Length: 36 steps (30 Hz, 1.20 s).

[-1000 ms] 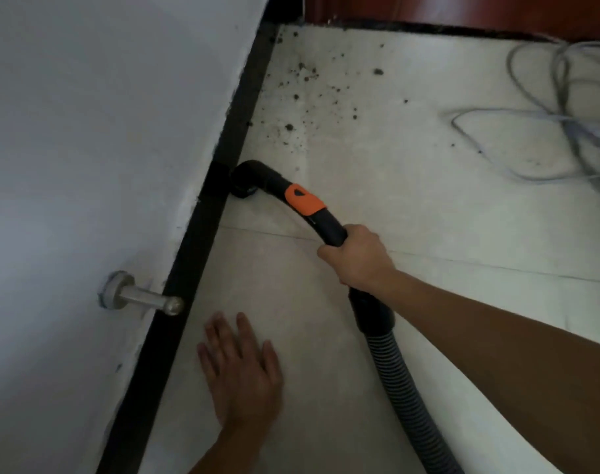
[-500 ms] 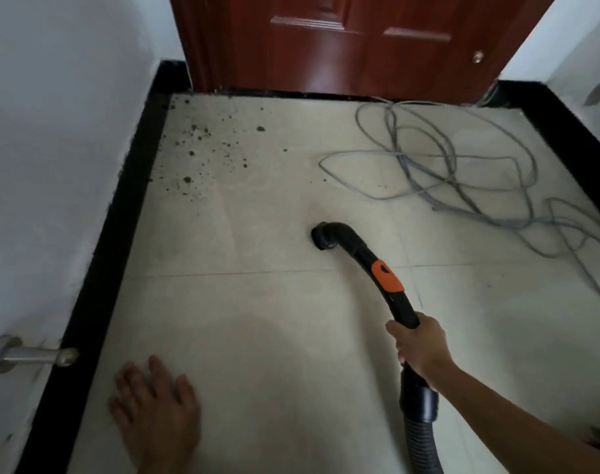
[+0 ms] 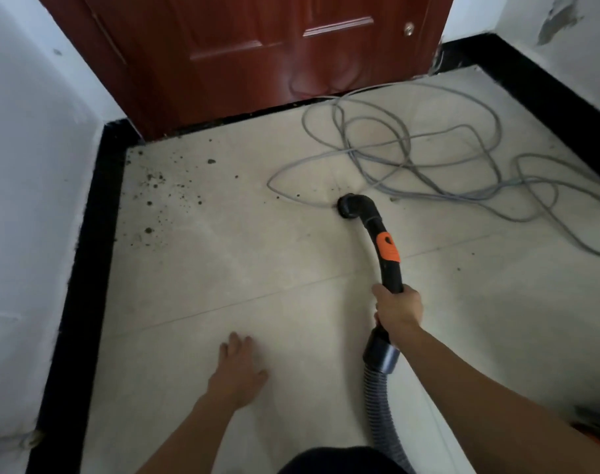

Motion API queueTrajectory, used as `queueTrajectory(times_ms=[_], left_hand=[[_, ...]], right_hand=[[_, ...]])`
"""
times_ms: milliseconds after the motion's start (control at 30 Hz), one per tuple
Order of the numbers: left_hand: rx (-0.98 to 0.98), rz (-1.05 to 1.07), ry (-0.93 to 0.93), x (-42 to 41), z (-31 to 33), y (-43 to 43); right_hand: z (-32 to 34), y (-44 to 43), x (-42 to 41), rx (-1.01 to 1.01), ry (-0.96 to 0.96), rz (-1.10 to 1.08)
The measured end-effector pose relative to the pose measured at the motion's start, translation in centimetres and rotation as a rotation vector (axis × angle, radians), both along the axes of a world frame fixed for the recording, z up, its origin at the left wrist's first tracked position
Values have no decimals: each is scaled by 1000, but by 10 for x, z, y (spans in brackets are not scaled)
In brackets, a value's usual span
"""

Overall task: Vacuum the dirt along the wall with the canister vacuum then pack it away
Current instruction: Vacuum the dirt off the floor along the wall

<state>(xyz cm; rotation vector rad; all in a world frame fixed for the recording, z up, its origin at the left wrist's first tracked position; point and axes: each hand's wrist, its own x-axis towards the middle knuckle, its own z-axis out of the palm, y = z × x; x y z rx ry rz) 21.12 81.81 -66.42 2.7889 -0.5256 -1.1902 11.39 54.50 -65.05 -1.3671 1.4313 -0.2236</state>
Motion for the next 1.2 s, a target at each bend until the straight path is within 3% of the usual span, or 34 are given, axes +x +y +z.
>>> queueTrajectory(times_ms=[133,333,600,867,1200], left_hand=[[73,-93,32,4,3,7],[65,-95,89,32,6,2],[40,-77,136,43,6,-3],[32,-96,145,45,5,3],[89,-123,146,44,-1,1]], right_hand=[[2,-28,48,18,-19,22],[1,-6,113,-41,-8,319],[-13,4,97,-45,-1,189],[-2,42,120,-126,100,477],[-6,-42,-19,-80,122,-261]])
